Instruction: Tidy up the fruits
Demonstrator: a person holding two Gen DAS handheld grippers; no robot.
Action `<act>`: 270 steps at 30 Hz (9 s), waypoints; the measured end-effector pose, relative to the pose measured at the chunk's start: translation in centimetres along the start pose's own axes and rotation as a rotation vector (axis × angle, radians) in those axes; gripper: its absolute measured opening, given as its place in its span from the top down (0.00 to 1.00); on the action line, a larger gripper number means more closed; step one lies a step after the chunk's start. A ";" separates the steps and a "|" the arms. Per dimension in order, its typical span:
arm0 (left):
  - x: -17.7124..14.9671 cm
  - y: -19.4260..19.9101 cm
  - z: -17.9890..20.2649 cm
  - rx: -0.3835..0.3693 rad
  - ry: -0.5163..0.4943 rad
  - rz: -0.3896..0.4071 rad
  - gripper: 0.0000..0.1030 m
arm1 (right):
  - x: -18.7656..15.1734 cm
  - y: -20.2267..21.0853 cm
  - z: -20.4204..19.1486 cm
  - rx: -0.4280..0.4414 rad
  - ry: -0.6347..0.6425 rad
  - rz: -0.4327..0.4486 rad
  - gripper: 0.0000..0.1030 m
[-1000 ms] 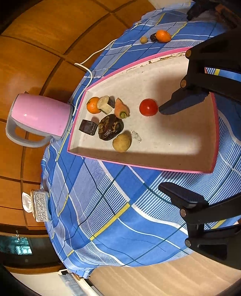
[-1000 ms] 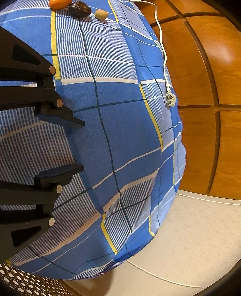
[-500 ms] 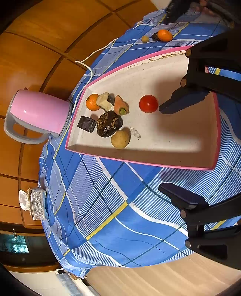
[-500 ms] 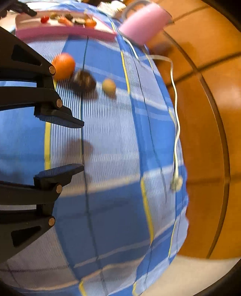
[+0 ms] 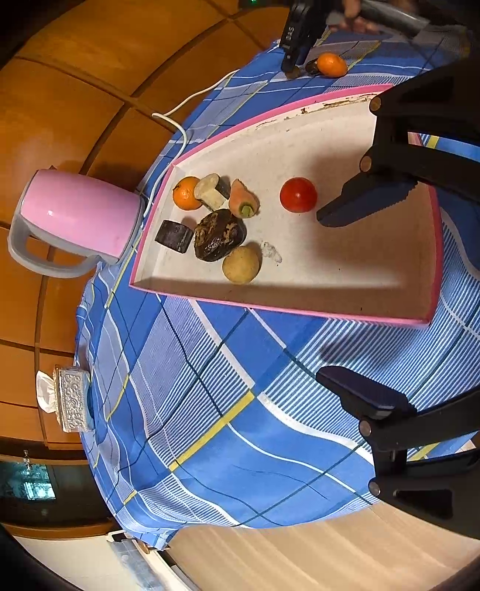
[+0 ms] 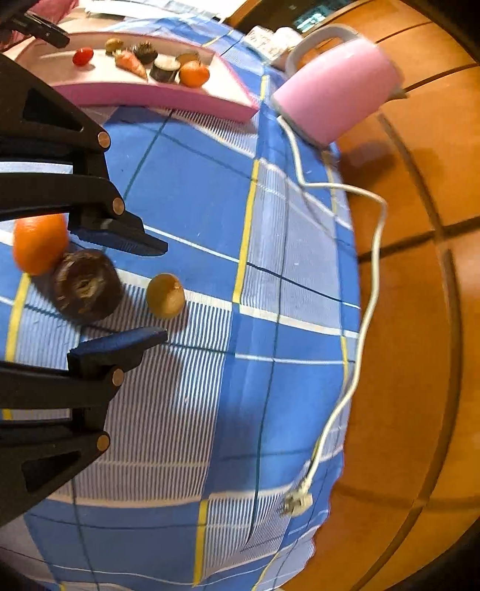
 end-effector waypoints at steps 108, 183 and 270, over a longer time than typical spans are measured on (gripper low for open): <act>-0.8 1.1 2.1 -0.033 -0.064 -0.003 0.23 | -13.7 9.9 15.8 -0.445 -0.419 0.133 0.61; -8.7 -4.0 28.8 -0.457 -0.712 -0.234 0.59 | -14.4 8.9 16.7 -0.547 -0.384 0.208 0.51; 1.5 2.0 7.1 -0.108 -0.159 0.044 0.38 | -14.5 8.9 16.5 -0.555 -0.374 0.202 0.51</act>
Point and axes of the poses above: each gripper's, at about its wrist camera, not at the fingertips, and y roughly against the way its jaws point, z to its right, x to its top, the point moved 7 cm from there along -y, roughly the way its jaws point, and after that the axes turned 4 degrees about y, right-handed, at the moved point
